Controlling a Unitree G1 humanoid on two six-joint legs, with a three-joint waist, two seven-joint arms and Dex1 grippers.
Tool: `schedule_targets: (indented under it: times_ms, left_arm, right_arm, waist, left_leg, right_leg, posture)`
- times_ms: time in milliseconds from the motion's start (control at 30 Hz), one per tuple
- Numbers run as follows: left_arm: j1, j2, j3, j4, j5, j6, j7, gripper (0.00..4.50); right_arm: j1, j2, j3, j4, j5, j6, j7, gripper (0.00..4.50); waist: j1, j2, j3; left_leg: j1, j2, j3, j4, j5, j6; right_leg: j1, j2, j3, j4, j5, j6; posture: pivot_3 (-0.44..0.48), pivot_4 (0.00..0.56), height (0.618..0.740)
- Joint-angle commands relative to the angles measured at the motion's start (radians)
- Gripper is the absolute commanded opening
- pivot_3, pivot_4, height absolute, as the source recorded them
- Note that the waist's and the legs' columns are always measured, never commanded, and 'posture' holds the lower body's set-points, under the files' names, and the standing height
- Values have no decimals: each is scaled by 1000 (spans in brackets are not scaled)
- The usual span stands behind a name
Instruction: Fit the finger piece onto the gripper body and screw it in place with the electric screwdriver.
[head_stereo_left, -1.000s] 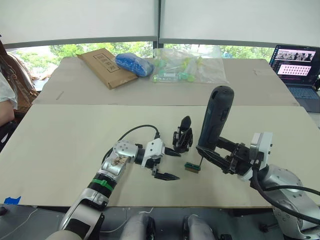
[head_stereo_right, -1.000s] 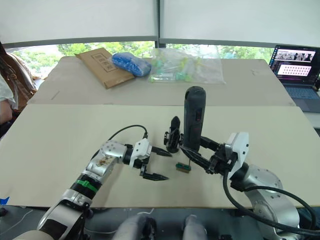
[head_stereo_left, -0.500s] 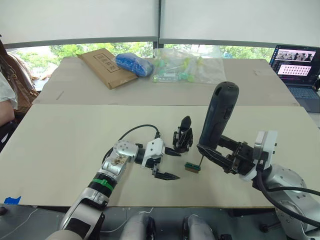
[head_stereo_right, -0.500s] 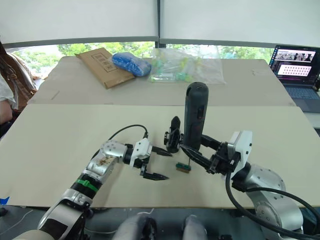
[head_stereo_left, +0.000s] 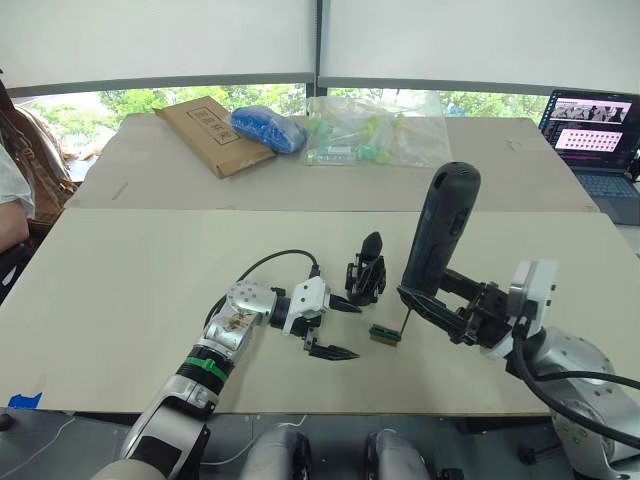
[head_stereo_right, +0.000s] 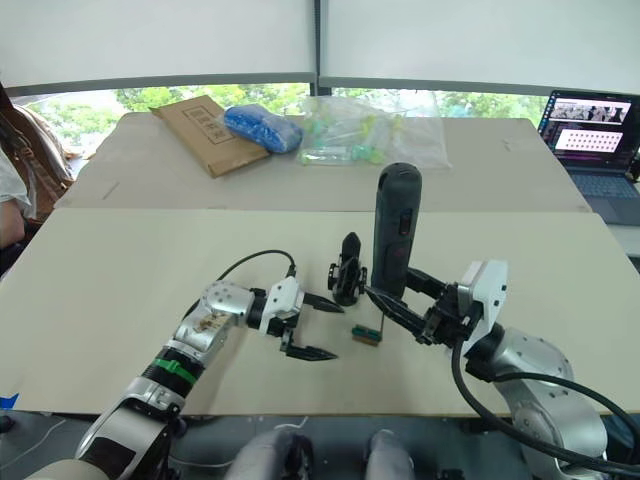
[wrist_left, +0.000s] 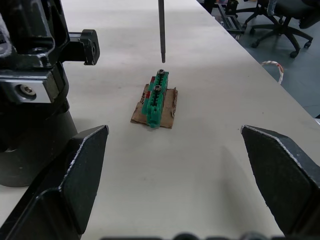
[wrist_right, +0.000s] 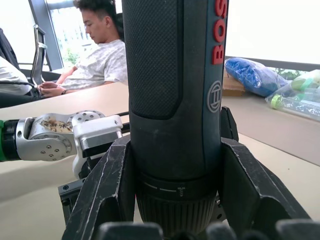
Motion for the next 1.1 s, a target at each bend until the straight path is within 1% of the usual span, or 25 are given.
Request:
schedule_targets:
  times_ms: [33,1100]
  left_arm:
    - [-20,-4,11,-12,-13,-15,-3,4500]
    - [-13,-1,13,-28,-14,-10,5,4500]
  right_arm:
    - [-24,6,-9,-28,6,-46,1,1890]
    - [-29,8,6,-7,-20,-48,19,1890]
  waist:
    - [0,0,0]
    - [0,0,0]
  left_leg:
    - [0,0,0,0,0,0]
    - [0,0,0,0,0,0]
  right_leg:
    - [0,0,0,0,0,0]
    - [0,0,0,0,0,0]
  posture:
    - [0,150,732]
    - [0,150,732]
